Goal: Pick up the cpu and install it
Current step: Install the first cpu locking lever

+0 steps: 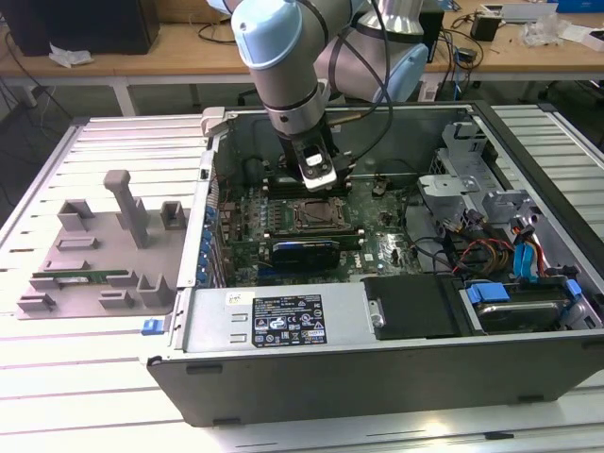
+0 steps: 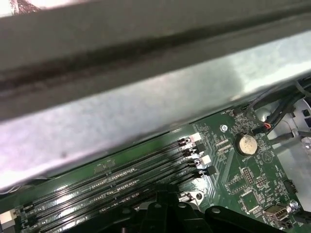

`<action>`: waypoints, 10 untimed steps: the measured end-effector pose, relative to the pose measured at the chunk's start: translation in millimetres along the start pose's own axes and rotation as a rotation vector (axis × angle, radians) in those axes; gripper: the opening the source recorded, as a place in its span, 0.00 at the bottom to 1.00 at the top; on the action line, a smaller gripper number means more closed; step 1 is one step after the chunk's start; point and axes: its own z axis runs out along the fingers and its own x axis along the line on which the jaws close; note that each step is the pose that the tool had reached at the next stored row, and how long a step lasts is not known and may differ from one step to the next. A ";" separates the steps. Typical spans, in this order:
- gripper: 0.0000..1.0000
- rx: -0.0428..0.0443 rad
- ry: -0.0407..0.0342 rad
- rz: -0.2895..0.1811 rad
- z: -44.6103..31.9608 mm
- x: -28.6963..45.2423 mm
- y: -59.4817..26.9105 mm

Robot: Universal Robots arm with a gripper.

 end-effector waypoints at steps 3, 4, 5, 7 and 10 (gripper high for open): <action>0.11 0.0002 -0.0001 0.000 -2.4 -0.5 0.6; 0.11 0.0001 -0.0002 0.000 -2.7 -0.7 0.7; 0.11 -0.0001 -0.0001 0.000 -2.7 -0.9 0.6; 0.11 0.0002 -0.0002 0.000 -2.1 -1.3 0.1; 0.11 -0.0002 -0.0011 0.000 0.6 -1.3 -1.1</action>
